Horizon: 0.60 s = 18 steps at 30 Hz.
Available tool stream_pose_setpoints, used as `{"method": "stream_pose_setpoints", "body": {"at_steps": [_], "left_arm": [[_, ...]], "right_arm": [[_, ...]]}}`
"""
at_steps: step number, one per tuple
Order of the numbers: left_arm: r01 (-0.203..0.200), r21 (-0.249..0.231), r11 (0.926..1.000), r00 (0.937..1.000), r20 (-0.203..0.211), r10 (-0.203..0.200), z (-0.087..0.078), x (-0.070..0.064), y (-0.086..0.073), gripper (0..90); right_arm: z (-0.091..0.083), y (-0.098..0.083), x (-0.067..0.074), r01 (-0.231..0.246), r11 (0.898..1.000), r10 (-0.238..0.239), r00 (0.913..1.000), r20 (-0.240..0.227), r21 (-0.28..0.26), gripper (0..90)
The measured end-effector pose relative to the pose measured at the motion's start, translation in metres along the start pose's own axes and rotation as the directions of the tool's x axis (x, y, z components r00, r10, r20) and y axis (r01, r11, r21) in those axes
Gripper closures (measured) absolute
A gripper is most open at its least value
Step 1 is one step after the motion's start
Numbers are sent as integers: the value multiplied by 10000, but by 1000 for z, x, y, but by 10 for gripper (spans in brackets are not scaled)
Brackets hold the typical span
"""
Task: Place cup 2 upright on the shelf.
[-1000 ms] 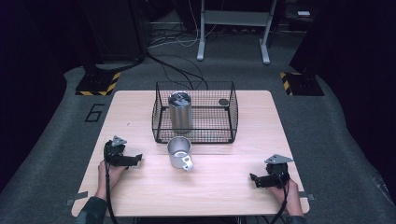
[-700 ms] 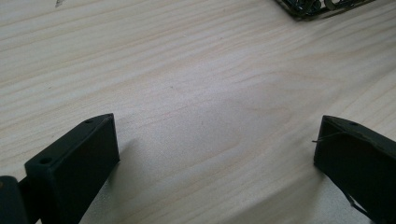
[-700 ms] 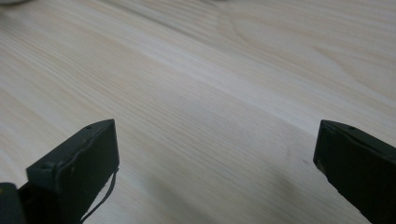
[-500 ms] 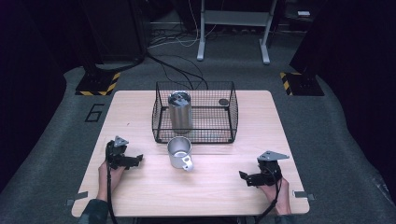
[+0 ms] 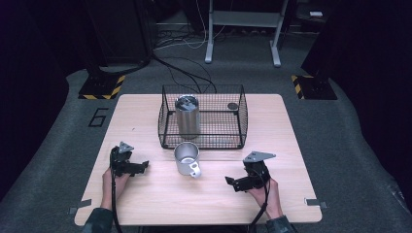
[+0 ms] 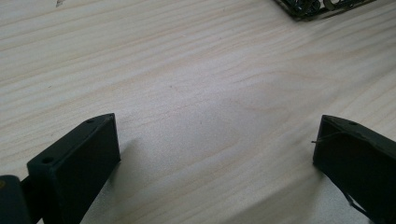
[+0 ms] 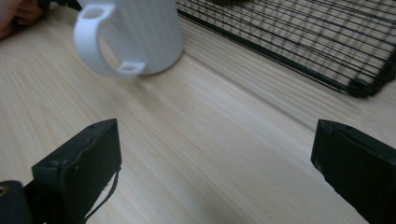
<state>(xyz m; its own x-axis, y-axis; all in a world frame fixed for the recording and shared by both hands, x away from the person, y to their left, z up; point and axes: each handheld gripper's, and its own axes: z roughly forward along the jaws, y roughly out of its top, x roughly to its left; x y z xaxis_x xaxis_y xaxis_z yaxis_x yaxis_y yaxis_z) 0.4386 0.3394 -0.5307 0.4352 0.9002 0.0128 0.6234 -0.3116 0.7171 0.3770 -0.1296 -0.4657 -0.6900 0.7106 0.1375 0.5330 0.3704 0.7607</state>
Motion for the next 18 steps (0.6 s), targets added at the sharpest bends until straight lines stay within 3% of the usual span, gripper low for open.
{"method": "stream_pose_setpoints", "body": {"at_steps": [10, 18], "left_arm": [[-44, 122, 9999, 10000, 43, 43, -1, 0, 0, 4], [-9, 96, 10000, 10000, 30, 9, -1, 0, 0, 5]], "right_arm": [[14, 39, 25, 769, 9970, -763, 9961, -434, 128, 12], [35, 63, 37, 964, 9951, -942, 9925, -783, 241, 16]]}}
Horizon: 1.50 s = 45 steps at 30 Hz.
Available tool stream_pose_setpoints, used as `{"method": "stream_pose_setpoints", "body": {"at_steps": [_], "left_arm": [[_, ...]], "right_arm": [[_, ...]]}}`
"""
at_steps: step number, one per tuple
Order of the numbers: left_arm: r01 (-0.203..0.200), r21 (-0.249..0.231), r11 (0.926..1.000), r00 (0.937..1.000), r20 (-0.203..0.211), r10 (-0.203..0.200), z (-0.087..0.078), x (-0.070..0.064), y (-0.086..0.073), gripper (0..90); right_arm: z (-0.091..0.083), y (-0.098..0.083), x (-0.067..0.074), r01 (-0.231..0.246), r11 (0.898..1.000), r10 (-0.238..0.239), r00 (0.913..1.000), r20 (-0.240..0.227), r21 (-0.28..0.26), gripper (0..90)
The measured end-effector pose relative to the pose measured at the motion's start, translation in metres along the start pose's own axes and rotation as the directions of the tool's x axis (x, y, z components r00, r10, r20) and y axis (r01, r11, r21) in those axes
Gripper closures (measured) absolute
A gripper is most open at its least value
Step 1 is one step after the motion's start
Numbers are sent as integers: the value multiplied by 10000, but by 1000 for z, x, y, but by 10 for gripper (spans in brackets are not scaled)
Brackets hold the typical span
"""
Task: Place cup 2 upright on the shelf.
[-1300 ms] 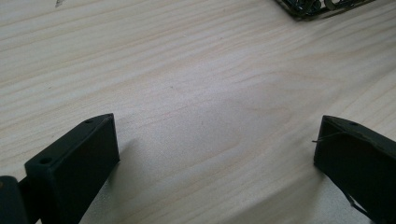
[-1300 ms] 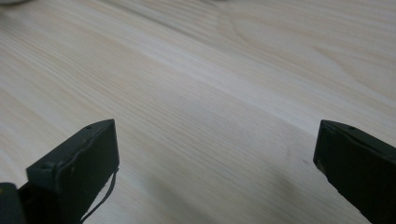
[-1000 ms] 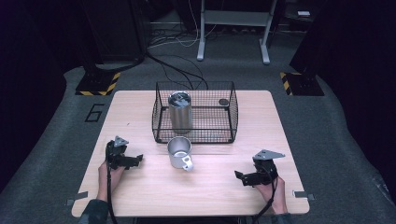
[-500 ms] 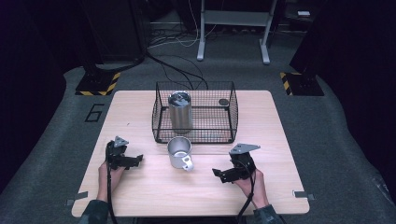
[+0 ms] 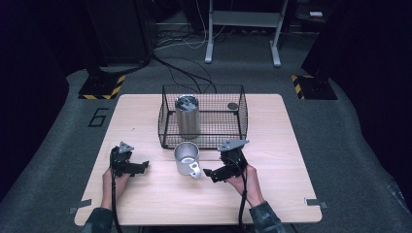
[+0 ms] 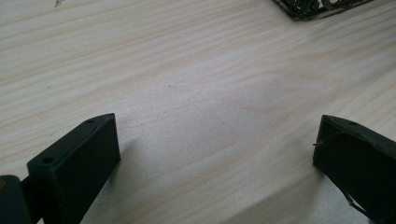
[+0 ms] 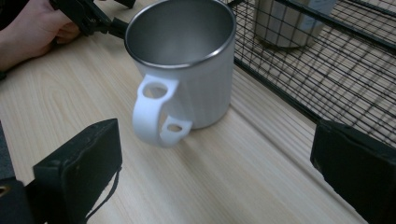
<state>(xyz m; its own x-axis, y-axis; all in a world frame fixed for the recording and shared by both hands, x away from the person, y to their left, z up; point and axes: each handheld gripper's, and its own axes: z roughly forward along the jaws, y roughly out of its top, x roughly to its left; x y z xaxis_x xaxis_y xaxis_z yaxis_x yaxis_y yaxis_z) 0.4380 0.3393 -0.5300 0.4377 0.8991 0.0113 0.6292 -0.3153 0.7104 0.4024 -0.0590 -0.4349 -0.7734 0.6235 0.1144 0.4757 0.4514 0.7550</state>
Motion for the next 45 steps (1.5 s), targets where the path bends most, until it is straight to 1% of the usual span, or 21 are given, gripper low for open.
{"method": "stream_pose_setpoints", "body": {"at_steps": [3, 4, 5, 7, 9, 11, 12, 13, 21, 22, 23, 24, 26, 27, 30, 34, 38, 40, 41, 43, 45], "left_arm": [[-14, 27, 10000, 10000, 6, 14, 0, 0, 0, 4], [86, -67, 9999, 10000, -26, -86, 0, -1, 0, 4], [1, -1, 10000, 10000, -15, -1, 0, 0, 0, 5], [104, -96, 9999, 9999, -16, -104, 1, -1, 0, 4], [77, -80, 9999, 10000, -14, -77, 1, -1, 0, 5], [115, -128, 9999, 9999, -33, -115, 1, -1, 0, 5], [92, -111, 9999, 10000, -24, -92, 1, -1, 0, 5], [89, -99, 9999, 10000, -20, -89, 1, -1, 0, 5], [94, -111, 9999, 9999, -37, -94, 1, -1, 0, 5], [81, -79, 9999, 10000, -13, -81, 1, -1, 0, 5], [87, -85, 9999, 10000, -13, -87, 1, -1, 0, 5], [87, -85, 9999, 10000, -14, -87, 1, -1, 0, 4], [87, -84, 9999, 10000, -15, -87, 1, -1, 0, 4], [90, -87, 9999, 10000, -13, -90, 1, -1, 0, 4], [85, -84, 9999, 10000, -14, -85, 1, -1, 0, 4], [89, -84, 9999, 10000, -13, -89, 1, -1, 0, 4], [95, -85, 9999, 10000, -14, -95, 1, -1, 0, 4], [93, -85, 9999, 10000, -15, -93, 1, -1, 0, 4], [95, -87, 9999, 10000, -15, -96, 1, -1, 0, 4], [93, -84, 9999, 10000, -14, -93, 1, -1, 0, 4], [90, -82, 9999, 10000, -19, -90, 1, -1, 0, 4]], "right_arm": [[9, 9, 2, 122, 9998, -121, 9999, -72, 145, 16], [12, 12, 2, 159, 9997, -157, 9998, -119, 165, 16], [16, 14, 3, 182, 9997, -180, 9997, -136, 157, 16], [23, 20, 6, 198, 9994, -192, 9996, -230, 283, 16], [27, 25, 8, 325, 9990, -319, 9993, -195, 311, 18], [31, 29, 8, 330, 9989, -322, 9992, -251, 326, 18], [33, 31, 9, 208, 9989, -197, 9995, -254, 416, 18], [36, 33, 9, 333, 9985, -324, 9993, -212, 431, 18], [53, 43, 12, 628, 9949, -609, 9978, -252, 793, 6], [57, 44, 13, 543, 9950, -520, 9982, -290, 839, 0], [59, 45, 13, 518, 9931, -482, 9982, -358, 1052, 0], [61, 46, 14, 463, 9932, -422, 9983, -405, 1066, 0], [65, 47, 15, 503, 9919, -457, 9981, -418, 1169, 0], [67, 48, 16, 462, 9914, -420, 9985, -364, 1222, 0], [72, 50, 18, 719, 9904, -702, 9974, -183, 1179, 0], [75, 53, 21, 715, 9887, -716, 9974, -43, 1319, 0], [80, 55, 23, 883, 9863, -907, 9958, 115, 1391, 6], [84, 56, 26, 660, 9895, -707, 9970, 324, 1288, 12], [85, 56, 26, 771, 9871, -824, 9961, 316, 1406, 15], [87, 56, 27, 809, 9867, -854, 9960, 262, 1410, 32], [89, 57, 28, 759, 9858, -831, 9956, 424, 1495, 43]]}}
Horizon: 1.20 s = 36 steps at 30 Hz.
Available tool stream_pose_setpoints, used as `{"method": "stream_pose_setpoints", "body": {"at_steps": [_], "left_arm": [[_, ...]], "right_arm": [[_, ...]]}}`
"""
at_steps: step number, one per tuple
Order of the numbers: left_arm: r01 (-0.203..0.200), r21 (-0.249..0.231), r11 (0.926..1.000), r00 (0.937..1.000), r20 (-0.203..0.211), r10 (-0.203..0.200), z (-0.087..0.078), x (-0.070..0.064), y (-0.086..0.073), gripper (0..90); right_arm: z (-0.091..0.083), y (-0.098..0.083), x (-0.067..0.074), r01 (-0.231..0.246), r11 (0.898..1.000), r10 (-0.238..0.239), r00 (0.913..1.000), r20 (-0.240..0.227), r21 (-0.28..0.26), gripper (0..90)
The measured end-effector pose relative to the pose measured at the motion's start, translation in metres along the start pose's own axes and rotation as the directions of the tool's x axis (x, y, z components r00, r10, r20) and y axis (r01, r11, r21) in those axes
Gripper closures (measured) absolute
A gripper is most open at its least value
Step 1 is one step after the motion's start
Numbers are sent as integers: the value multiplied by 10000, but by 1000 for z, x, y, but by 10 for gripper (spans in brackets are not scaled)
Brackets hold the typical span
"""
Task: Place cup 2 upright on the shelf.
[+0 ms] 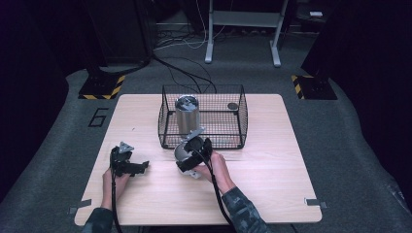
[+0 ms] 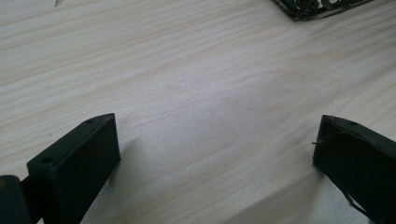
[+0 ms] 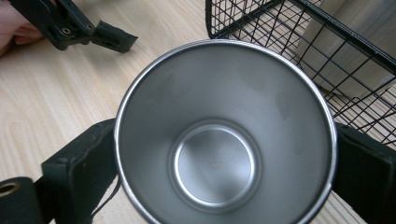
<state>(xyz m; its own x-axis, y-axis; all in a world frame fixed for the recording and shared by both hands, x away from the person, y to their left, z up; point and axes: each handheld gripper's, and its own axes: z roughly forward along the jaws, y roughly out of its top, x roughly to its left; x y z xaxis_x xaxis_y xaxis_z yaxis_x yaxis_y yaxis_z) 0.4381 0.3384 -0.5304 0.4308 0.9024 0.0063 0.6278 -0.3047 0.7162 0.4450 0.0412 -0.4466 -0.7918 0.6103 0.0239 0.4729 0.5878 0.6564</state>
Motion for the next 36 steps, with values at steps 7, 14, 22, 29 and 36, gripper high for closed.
{"method": "stream_pose_setpoints", "body": {"at_steps": [7, 14, 22, 29, 36], "left_arm": [[5, -5, 10000, 10000, 4, -5, 0, 0, 0, 4], [-2, 5, 10000, 10000, 8, 2, 0, 0, 0, 4], [-1, -2, 10000, 10000, 4, 1, 0, 0, 0, 4], [2, -5, 10000, 10000, 4, -2, 0, 0, 0, 4], [3, -2, 10000, 10000, 6, -3, 0, 0, 0, 4]], "right_arm": [[1, -1, 1, -16, 9999, 17, 10000, 93, -129, 53], [0, -3, 1, 42, 9997, -40, 9999, 97, -242, 57], [-6, -4, -1, 84, 9995, -89, 9998, -172, -301, 58], [-24, -8, -6, 18, 9991, -25, 9999, -164, -413, 58], [-45, -16, -16, 107, 9984, -111, 9999, -66, -557, 58]]}}
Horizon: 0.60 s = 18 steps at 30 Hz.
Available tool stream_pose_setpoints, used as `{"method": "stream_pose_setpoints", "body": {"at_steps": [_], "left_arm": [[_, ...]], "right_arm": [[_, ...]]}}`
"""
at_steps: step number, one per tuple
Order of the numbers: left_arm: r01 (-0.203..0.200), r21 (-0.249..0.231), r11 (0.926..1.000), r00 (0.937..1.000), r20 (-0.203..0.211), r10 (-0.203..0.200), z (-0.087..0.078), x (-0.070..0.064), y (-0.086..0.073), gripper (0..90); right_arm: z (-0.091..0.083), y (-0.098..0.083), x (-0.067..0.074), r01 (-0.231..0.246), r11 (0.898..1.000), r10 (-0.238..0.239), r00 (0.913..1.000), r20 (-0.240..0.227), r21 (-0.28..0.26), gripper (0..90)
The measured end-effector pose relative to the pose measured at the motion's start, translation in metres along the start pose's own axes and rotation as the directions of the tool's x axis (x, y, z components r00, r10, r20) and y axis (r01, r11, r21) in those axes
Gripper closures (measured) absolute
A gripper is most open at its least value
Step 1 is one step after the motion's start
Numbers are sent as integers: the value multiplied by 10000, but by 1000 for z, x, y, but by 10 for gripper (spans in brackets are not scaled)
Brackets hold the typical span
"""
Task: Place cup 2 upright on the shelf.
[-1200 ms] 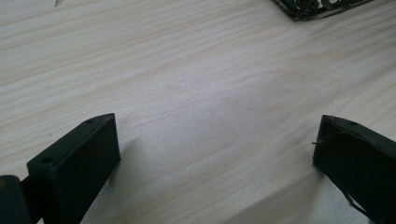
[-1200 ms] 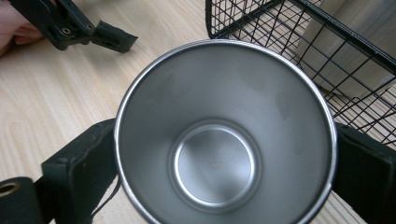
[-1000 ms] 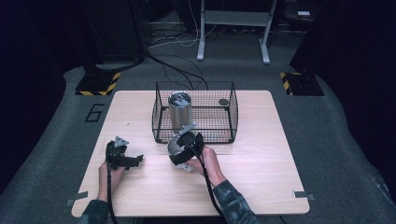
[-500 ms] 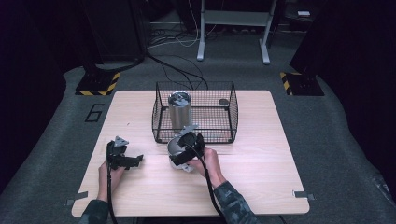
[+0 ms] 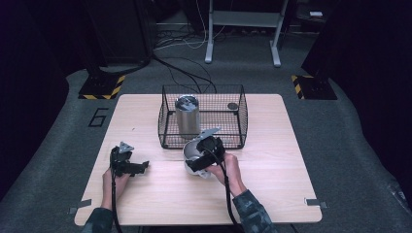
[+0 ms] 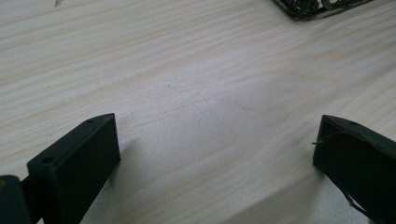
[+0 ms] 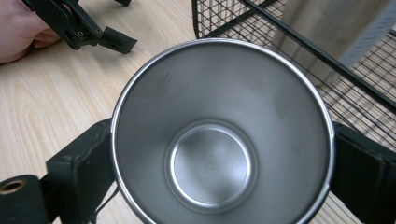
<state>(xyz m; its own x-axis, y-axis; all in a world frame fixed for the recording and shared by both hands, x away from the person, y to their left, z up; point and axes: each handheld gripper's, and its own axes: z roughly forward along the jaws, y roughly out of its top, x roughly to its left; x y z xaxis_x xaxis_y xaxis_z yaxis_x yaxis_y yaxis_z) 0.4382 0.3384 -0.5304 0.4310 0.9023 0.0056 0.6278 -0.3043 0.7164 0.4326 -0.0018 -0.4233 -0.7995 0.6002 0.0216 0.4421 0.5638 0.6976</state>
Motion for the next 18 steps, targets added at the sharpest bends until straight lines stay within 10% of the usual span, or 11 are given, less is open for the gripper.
{"method": "stream_pose_setpoints", "body": {"at_steps": [18], "left_arm": [[5, -5, 10000, 10000, -5, -5, 0, 0, 0, 4]], "right_arm": [[-46, -13, -28, -653, 9978, 657, 9967, 469, -98, 58]]}}
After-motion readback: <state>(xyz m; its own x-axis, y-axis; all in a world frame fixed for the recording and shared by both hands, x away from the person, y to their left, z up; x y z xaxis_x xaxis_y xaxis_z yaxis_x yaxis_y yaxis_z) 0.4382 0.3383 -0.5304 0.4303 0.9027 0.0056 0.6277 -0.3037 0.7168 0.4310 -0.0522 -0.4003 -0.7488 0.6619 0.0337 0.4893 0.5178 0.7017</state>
